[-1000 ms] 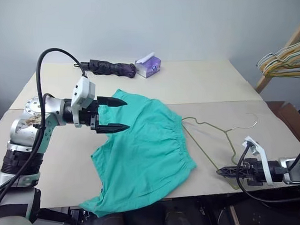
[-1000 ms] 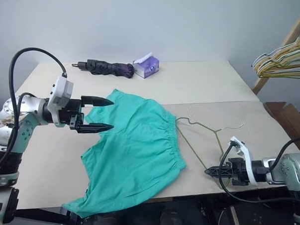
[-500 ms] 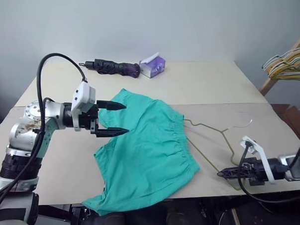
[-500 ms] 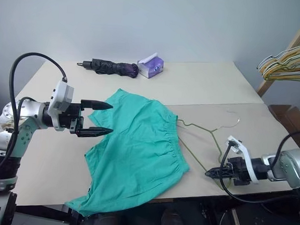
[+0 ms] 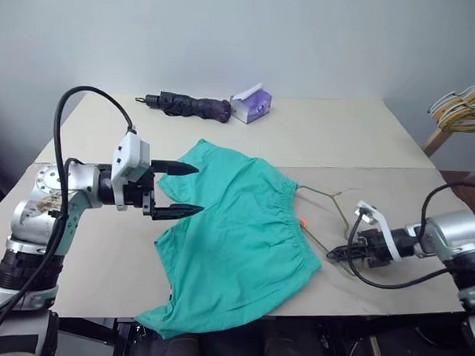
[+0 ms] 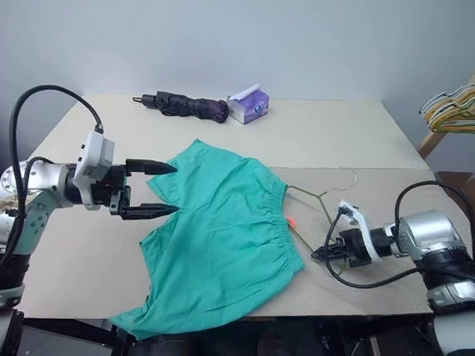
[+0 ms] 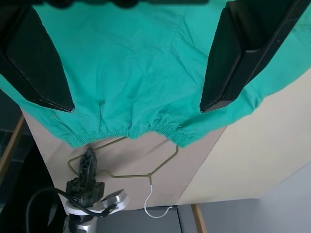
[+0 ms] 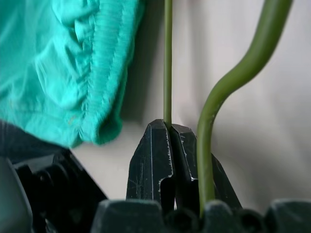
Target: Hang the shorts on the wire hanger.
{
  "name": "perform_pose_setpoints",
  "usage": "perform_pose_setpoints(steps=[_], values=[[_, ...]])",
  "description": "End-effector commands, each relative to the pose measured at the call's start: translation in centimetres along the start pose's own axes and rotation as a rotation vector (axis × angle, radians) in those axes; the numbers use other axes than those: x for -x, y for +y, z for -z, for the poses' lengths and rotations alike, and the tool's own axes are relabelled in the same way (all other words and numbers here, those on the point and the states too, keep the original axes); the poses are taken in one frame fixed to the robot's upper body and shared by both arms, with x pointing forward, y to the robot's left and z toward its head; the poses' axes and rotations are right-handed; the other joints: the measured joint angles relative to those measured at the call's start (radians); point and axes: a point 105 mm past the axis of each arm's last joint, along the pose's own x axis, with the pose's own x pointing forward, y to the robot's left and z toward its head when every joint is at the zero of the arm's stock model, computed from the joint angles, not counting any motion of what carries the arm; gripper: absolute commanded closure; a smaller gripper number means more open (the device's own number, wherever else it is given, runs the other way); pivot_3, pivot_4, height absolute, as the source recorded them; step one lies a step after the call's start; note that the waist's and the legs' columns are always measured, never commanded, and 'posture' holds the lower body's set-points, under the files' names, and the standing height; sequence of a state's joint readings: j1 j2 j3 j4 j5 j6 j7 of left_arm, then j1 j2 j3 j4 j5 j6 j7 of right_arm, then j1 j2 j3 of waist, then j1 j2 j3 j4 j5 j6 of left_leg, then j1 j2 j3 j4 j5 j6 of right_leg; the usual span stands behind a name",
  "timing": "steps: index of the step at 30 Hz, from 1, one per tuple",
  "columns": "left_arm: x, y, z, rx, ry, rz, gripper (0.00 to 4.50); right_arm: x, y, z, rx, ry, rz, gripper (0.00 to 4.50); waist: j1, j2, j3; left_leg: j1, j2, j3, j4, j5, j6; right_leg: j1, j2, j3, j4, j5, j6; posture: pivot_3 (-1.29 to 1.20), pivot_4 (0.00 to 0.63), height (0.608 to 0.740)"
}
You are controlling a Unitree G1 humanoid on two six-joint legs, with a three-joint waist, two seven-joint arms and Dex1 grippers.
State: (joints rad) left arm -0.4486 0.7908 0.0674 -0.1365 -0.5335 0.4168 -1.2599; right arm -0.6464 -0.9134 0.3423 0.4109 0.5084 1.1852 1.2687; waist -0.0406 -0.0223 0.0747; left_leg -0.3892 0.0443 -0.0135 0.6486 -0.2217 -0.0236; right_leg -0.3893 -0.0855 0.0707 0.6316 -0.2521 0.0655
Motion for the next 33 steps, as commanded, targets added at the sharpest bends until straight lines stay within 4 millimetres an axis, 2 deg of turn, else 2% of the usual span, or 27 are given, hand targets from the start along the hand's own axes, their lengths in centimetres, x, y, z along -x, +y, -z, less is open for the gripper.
perform_pose_setpoints(steps=[1,4,10,12,15,19,23,25,31,33], values=[[0.4,0.2,-1.2,-0.056,-0.019,-0.024,0.03,0.4,0.5,-1.1,0.028,-0.021,-0.031,4.50,0.002,0.000,0.000,0.000,0.000,0.000,0.000,0.000,0.000,0.000,0.000,0.000,0.000,0.000,0.000,0.06,0.006,0.740],[0.4,0.3,-1.2,-0.061,-0.020,-0.025,0.03,-0.2,0.0,-1.0,0.023,-0.019,-0.020,4.50,0.006,0.000,0.000,0.000,0.000,0.000,0.000,0.000,0.000,0.000,0.000,0.000,0.000,0.000,0.000,0.06,0.000,0.740],[0.3,0.6,-1.2,-0.068,-0.020,-0.026,0.03,1.5,0.1,-2.4,0.098,-0.103,0.024,4.50,0.008,0.000,-0.001,0.000,0.000,0.000,0.000,0.000,0.000,0.000,0.000,0.000,0.000,0.000,0.000,0.03,0.001,0.740],[0.1,0.9,-1.1,-0.072,-0.022,-0.028,0.03,2.8,1.0,-3.9,0.226,-0.170,0.070,4.50,0.007,0.000,-0.001,0.000,0.000,0.000,0.000,0.000,0.000,0.000,0.000,0.000,0.000,0.000,0.000,0.01,0.002,0.740],[-0.1,1.6,-1.1,-0.096,-0.018,-0.035,0.03,3.9,2.7,-5.9,0.524,-0.244,0.217,4.50,0.004,0.001,-0.001,0.000,0.000,0.000,0.000,0.000,0.000,0.000,0.000,0.000,0.000,0.000,0.000,-0.03,0.000,0.740],[-0.5,4.1,-1.5,-0.186,-0.007,-0.095,0.03,4.6,6.7,-7.9,0.872,-0.297,0.352,4.50,-0.005,0.001,-0.001,-0.001,0.000,0.000,0.000,0.000,0.000,-0.001,0.000,0.000,0.000,0.000,0.000,-0.07,0.000,0.740],[-0.6,6.6,-3.0,-0.267,-0.018,-0.152,0.03,3.9,7.9,-7.7,1.028,-0.201,0.474,4.50,-0.010,0.001,-0.001,-0.001,0.000,0.000,0.000,0.000,0.000,-0.001,0.000,0.000,0.000,0.000,0.000,-0.10,0.000,0.740],[-0.5,7.3,-3.8,-0.306,-0.028,-0.142,0.03,3.5,8.3,-7.6,1.095,-0.163,0.526,4.50,-0.017,0.000,-0.001,-0.002,0.000,0.000,0.000,0.000,0.000,-0.002,0.000,-0.001,0.000,0.000,0.000,-0.10,0.000,0.740],[-0.2,6.1,-4.7,-0.388,0.008,0.040,0.03,2.3,9.5,-7.1,1.182,-0.097,0.523,4.50,-0.051,0.000,-0.001,-0.003,0.000,0.000,0.001,0.000,0.000,-0.003,0.000,-0.001,0.000,0.000,0.000,-0.12,0.000,0.740],[-0.9,5.7,-4.1,-0.433,0.061,0.108,0.03,1.9,10.3,-7.0,1.215,-0.084,0.488,4.50,-0.061,0.000,-0.001,-0.003,0.000,0.000,0.001,0.000,0.000,-0.003,0.000,-0.001,0.001,0.000,0.000,-0.11,0.000,0.740]])
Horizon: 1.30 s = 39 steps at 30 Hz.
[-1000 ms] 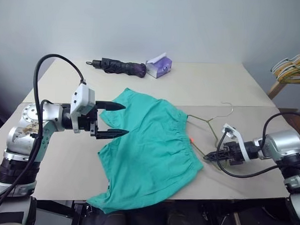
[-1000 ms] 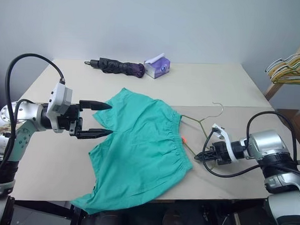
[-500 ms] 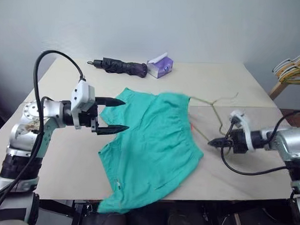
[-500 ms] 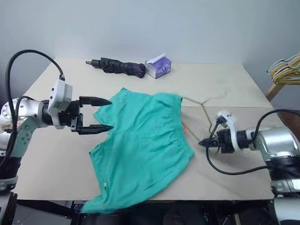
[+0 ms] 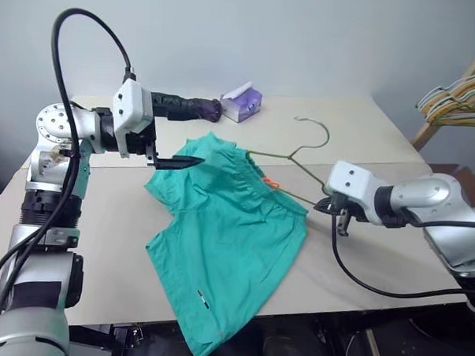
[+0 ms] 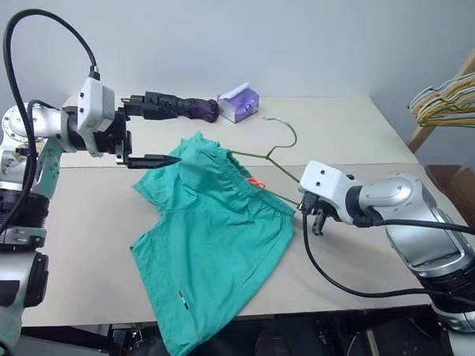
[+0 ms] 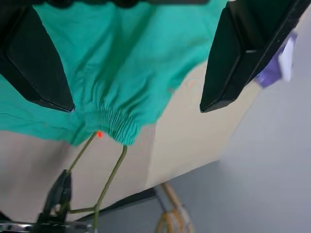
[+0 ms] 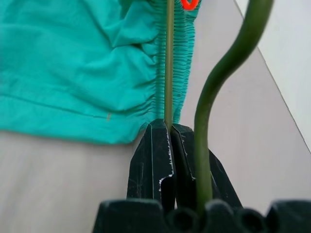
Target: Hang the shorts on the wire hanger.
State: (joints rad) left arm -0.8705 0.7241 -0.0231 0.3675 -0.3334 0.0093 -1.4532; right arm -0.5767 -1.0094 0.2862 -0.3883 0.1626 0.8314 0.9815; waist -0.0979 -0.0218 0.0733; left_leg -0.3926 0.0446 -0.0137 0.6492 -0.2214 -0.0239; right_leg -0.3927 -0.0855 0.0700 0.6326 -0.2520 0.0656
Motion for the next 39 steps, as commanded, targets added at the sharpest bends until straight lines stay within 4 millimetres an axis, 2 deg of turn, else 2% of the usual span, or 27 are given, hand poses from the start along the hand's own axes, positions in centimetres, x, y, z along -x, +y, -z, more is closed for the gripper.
perform_pose_setpoints(steps=[1,7,13,16,18,29,35,39], values=[[-0.8,-0.4,0.0,-0.134,0.073,0.115,0.03,0.8,0.2,-2.3,0.103,-0.038,-0.004,4.50,-0.006,0.000,0.000,0.000,0.000,0.000,0.000,0.000,0.000,0.000,0.000,0.000,0.000,0.000,0.000,-0.10,0.000,0.740],[-2.9,-0.3,1.9,-0.190,0.139,0.204,0.03,0.9,0.7,-3.3,0.157,-0.048,-0.051,4.50,-0.012,0.000,0.000,0.001,0.000,-0.001,0.001,0.000,0.000,0.001,0.000,0.000,0.001,0.000,0.000,-0.10,0.000,0.740],[-3.5,-1.4,3.9,-0.211,0.212,0.316,0.03,0.9,0.9,-4.2,0.164,-0.074,-0.072,4.50,-0.029,0.000,0.000,-0.003,0.000,-0.001,0.001,0.000,0.000,-0.002,0.000,0.000,0.001,0.000,0.000,-0.11,0.000,0.740],[-3.7,-1.5,4.2,-0.207,0.198,0.312,0.53,1.1,1.1,-4.6,0.157,-0.095,-0.087,4.50,-0.031,0.000,0.000,-0.005,0.000,-0.001,0.002,0.000,0.000,-0.006,0.000,0.000,0.004,0.000,0.000,-0.11,0.000,0.740],[-3.8,-1.6,4.2,-0.198,0.184,0.311,1.06,1.2,1.3,-4.8,0.154,-0.103,-0.093,4.50,-0.032,0.000,0.000,-0.010,0.000,-0.002,0.007,0.000,0.000,-0.012,0.000,0.000,0.010,0.000,0.000,-0.11,0.000,0.740],[-3.4,-1.9,4.2,-0.173,0.161,0.304,4.40,1.7,1.5,-5.7,0.118,-0.153,-0.123,4.50,-0.031,0.000,0.000,-0.012,0.000,-0.003,0.010,0.000,0.000,-0.012,0.000,0.000,0.012,0.000,0.000,-0.11,0.000,0.740],[-3.2,-2.0,4.0,-0.124,0.147,0.297,4.45,1.9,1.7,-6.1,0.137,-0.187,-0.136,4.50,-0.031,0.000,0.000,-0.012,0.000,-0.003,0.011,0.000,0.000,-0.012,0.000,0.000,0.012,0.000,0.000,-0.11,0.000,0.740],[-2.9,-2.2,3.8,-0.094,0.131,0.290,4.50,2.1,0.4,-5.2,0.139,-0.163,-0.071,3.56,-0.031,0.000,0.000,-0.012,0.000,-0.003,0.011,0.000,0.000,-0.012,0.000,0.000,0.013,0.000,0.000,-0.11,0.000,0.740]])
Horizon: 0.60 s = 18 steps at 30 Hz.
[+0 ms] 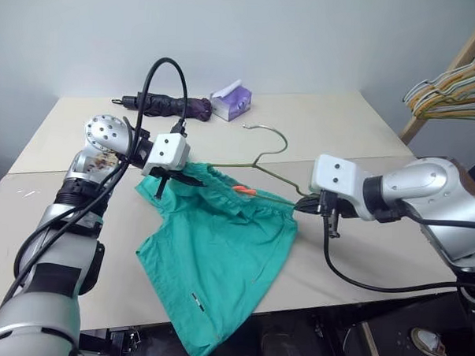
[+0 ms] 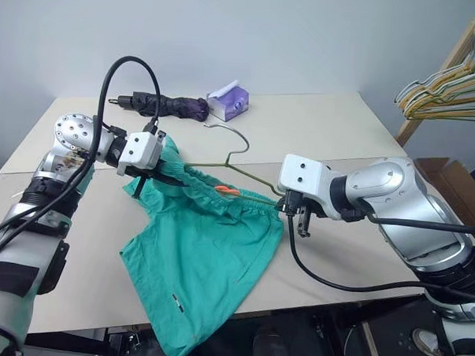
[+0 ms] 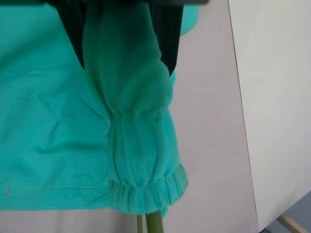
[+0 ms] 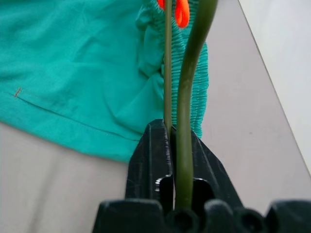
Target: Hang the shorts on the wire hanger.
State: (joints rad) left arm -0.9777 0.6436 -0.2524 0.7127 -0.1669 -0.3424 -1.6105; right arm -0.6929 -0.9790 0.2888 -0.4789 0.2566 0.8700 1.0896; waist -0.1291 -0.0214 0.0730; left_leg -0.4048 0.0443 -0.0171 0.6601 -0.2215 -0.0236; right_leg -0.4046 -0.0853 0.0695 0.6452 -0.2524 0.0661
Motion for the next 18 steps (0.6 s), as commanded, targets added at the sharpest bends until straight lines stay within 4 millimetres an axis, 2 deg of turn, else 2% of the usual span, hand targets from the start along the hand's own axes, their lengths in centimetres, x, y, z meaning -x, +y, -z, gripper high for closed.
perform_pose_setpoints(steps=[1,10,11,15,18], values=[[1.0,0.3,-1.3,-0.011,-0.045,-0.032,4.50,1.6,-1.7,-0.1,0.033,-0.013,0.094,3.18,-0.001,0.000,0.000,0.000,0.000,0.000,0.000,0.000,0.000,0.000,0.000,0.000,0.000,0.000,0.000,-0.12,0.000,0.740],[1.8,-1.2,-0.8,0.060,-0.076,-0.072,4.50,6.7,-6.9,3.7,-0.148,0.021,0.441,0.21,-0.012,0.000,0.000,0.000,0.000,0.000,0.000,0.000,0.000,0.000,0.000,0.000,0.000,0.000,0.000,-0.15,0.010,0.740],[1.8,-1.2,-0.8,0.066,-0.082,-0.083,4.50,7.1,-7.3,4.3,-0.189,0.013,0.485,0.05,-0.013,0.000,0.000,0.000,0.000,0.000,0.000,0.000,0.000,0.000,0.000,0.000,0.000,0.000,0.000,-0.15,0.011,0.740],[1.8,-1.3,-0.9,0.081,-0.085,-0.090,4.50,7.4,-7.3,6.2,-0.336,-0.030,0.566,0.05,-0.023,0.000,0.000,0.000,0.000,0.000,0.000,0.000,0.000,0.000,0.000,0.000,0.001,0.000,0.000,-0.15,0.019,0.740],[2.0,-1.3,-0.8,0.089,-0.084,-0.110,4.50,6.4,-5.2,7.5,-0.411,-0.074,0.505,0.05,-0.026,0.000,0.000,0.000,0.000,-0.001,0.000,0.000,0.000,0.001,0.000,0.000,0.000,0.000,0.000,-0.15,0.019,0.740]])
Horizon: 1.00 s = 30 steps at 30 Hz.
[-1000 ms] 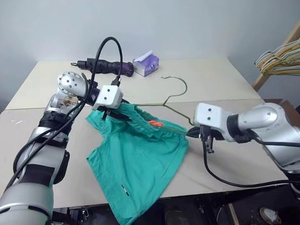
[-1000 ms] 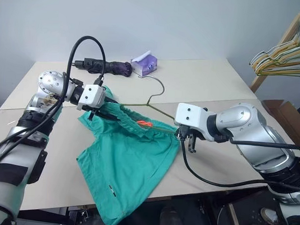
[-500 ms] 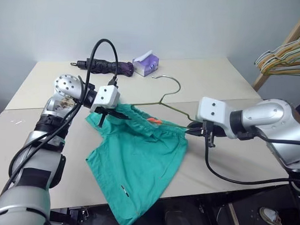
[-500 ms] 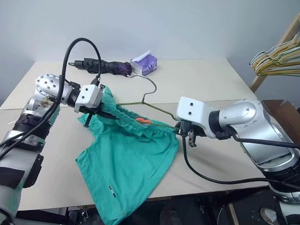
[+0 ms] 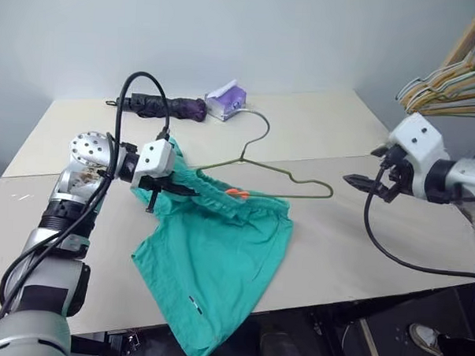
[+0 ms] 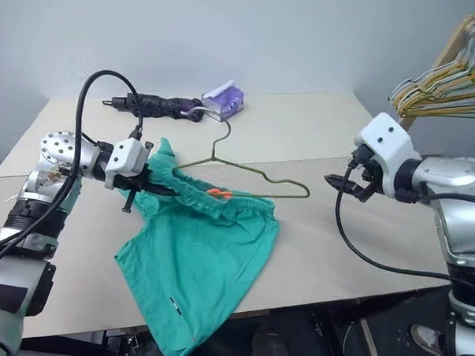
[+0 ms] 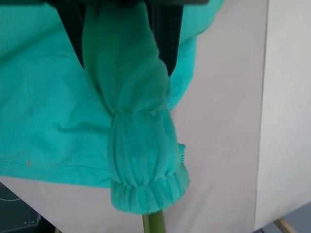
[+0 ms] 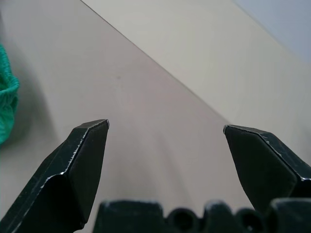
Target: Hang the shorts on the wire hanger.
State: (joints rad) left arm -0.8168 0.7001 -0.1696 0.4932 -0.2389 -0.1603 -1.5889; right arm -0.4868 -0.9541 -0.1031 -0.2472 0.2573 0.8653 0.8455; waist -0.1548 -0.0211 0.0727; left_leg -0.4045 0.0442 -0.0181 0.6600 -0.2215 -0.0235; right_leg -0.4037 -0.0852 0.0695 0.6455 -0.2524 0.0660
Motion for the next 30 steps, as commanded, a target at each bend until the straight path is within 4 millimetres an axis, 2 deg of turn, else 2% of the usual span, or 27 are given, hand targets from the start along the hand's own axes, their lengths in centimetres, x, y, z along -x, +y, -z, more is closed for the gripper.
perform_pose_setpoints(steps=[1,5,6,12,16,20,24,28,30], values=[[0.8,0.8,-1.0,-0.023,-0.031,-0.066,4.50,0.6,1.2,1.0,-0.066,-0.045,-0.033,0.05,-0.001,0.000,0.000,0.000,0.000,0.000,0.000,0.000,0.000,0.000,0.000,0.000,0.000,0.000,0.000,-0.15,0.019,0.740],[0.8,1.2,-1.6,-0.021,-0.058,-0.100,4.50,-1.0,3.7,3.3,-0.212,-0.091,-0.052,0.05,-0.009,-0.001,-0.001,0.001,0.000,-0.001,0.000,0.000,0.000,0.001,0.000,0.000,0.001,0.000,0.000,-0.14,0.019,0.740],[0.7,1.2,-1.7,-0.020,-0.061,-0.100,4.50,-1.6,4.9,3.6,-0.250,-0.110,-0.080,0.05,-0.012,0.000,-0.001,0.001,0.000,-0.001,0.000,0.000,0.000,0.001,0.001,0.000,0.001,0.000,0.000,-0.14,0.022,0.740],[0.6,1.3,-1.8,-0.016,-0.060,-0.103,4.50,-4.5,11.5,2.5,-0.358,-0.202,-0.282,0.05,-0.029,0.001,-0.002,0.002,0.000,-0.002,0.000,0.000,0.000,0.001,0.001,0.000,0.002,0.000,0.000,-0.14,0.024,0.740],[0.6,1.4,-1.9,-0.009,-0.067,-0.111,4.50,-6.3,13.3,2.1,-0.396,-0.196,-0.309,0.05,-0.027,0.001,-0.002,0.001,0.000,-0.003,0.000,0.000,0.000,0.001,0.001,0.000,0.001,0.000,0.000,-0.13,0.028,0.740],[0.5,1.1,-1.7,-0.001,-0.061,-0.107,4.50,-8.3,13.8,1.9,-0.447,-0.189,-0.292,0.05,-0.027,0.001,-0.002,0.002,0.000,-0.004,0.000,0.000,0.000,0.001,0.002,0.000,0.002,0.000,0.000,-0.13,0.021,0.740],[0.6,0.9,-1.7,0.002,-0.057,-0.108,4.50,-9.4,13.6,1.6,-0.491,-0.207,-0.271,0.91,-0.027,0.001,-0.003,0.001,0.000,-0.004,0.000,0.000,0.000,0.001,0.002,0.000,0.001,0.000,0.000,-0.12,0.011,0.740],[0.9,1.0,-1.4,0.010,-0.039,-0.119,4.50,-9.1,13.4,0.9,-0.503,-0.252,-0.283,2.34,-0.026,0.001,-0.003,0.000,0.000,-0.005,0.000,0.000,0.000,0.001,0.002,0.000,0.001,0.000,0.000,-0.13,0.020,0.740],[1.1,0.7,-0.7,0.040,-0.021,-0.133,4.50,-8.7,13.2,0.9,-0.523,-0.275,-0.264,3.10,-0.027,0.002,-0.003,0.000,0.000,-0.005,0.000,0.000,0.000,0.001,0.002,0.000,0.001,0.000,0.000,-0.13,0.011,0.740]])
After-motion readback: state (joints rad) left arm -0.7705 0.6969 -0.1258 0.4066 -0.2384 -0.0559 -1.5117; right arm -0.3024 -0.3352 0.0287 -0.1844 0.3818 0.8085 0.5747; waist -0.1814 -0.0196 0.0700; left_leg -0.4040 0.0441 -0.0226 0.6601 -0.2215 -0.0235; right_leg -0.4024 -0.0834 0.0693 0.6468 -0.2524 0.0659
